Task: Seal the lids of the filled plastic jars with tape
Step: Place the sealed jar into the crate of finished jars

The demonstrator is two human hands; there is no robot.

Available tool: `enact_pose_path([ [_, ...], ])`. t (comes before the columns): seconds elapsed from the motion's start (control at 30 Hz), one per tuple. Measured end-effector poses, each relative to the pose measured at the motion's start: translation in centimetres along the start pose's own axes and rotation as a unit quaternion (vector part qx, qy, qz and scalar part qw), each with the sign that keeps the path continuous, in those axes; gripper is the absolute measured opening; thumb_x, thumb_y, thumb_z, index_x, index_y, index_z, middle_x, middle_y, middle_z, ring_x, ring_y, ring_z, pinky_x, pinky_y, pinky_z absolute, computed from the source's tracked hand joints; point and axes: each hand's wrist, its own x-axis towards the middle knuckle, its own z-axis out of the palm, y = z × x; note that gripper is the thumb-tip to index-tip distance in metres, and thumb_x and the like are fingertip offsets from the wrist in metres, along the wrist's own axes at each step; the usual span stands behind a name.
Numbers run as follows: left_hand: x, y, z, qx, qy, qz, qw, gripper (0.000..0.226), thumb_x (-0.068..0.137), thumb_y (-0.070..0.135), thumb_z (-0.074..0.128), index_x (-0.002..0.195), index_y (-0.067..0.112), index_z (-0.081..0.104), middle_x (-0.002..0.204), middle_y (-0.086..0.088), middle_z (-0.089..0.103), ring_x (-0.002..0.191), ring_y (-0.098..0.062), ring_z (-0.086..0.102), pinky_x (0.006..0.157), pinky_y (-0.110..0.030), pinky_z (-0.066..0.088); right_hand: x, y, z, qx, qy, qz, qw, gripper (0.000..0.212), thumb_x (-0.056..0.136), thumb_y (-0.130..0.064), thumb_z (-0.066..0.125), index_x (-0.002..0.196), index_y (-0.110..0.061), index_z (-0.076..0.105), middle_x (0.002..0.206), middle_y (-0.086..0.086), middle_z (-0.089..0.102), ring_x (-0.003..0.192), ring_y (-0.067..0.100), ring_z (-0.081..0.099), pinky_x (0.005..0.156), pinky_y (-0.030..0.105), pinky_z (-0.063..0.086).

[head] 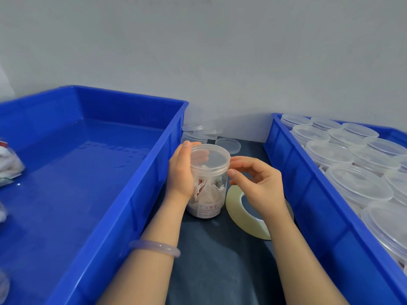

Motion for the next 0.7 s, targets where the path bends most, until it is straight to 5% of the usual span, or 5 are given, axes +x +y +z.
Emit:
enact_pose_path([
  [0.23, 0.26, -0.12, -0.2, -0.028, 0.007, -0.005, 1.0, 0.039, 0.102, 0.031, 0.032, 0.092, 0.014, 0.066, 0.093, -0.01, 0.07, 0.094, -0.024, 0.066, 0.084, -0.039, 0.052, -0.06, -0.39, 0.31, -0.024, -0.055, 0.01, 0.998, 0.02, 0.075, 0.005, 0.073, 0.07, -0.013, 0.067, 0.103, -0.003, 0.062, 0.091, 0.001, 0.062, 0.071, 0.024, 0.055],
  [0.33, 0.33, -0.05, -0.37, -0.037, -0.009, -0.008, 0.999, 0.04, 0.102, 0.03, 0.033, 0.09, 0.014, 0.067, 0.091, -0.01, 0.071, 0.092, -0.025, 0.067, 0.084, -0.04, 0.052, -0.02, -0.39, 0.11, -0.003, -0.022, 0.019, 1.0, 0.02, 0.077, 0.003, 0.073, 0.085, -0.014, 0.067, 0.093, -0.005, 0.069, 0.087, 0.006, 0.066, 0.071, 0.019, 0.054],
  [0.47, 0.29, 0.02, -0.36, -0.043, -0.009, -0.005, 0.999, 0.042, 0.103, 0.028, 0.031, 0.088, 0.013, 0.068, 0.089, -0.01, 0.071, 0.091, -0.025, 0.067, 0.083, -0.04, 0.052, -0.07, -0.37, 0.29, -0.025, -0.001, 0.003, 1.0, 0.026, 0.079, 0.002, 0.071, 0.101, -0.011, 0.072, 0.099, 0.006, 0.071, 0.09, 0.015, 0.068, 0.073, 0.029, 0.058],
  [0.7, 0.32, -0.03, -0.21, -0.053, -0.009, -0.012, 0.998, 0.043, 0.103, 0.027, 0.031, 0.09, 0.009, 0.067, 0.088, -0.009, 0.071, 0.089, -0.022, 0.067, 0.081, -0.035, 0.053, 0.05, -0.82, 0.08, -0.157, 0.005, -0.088, 0.984, 0.014, 0.08, 0.003, 0.07, 0.085, -0.008, 0.075, 0.092, -0.002, 0.071, 0.084, 0.009, 0.066, 0.064, 0.025, 0.056],
])
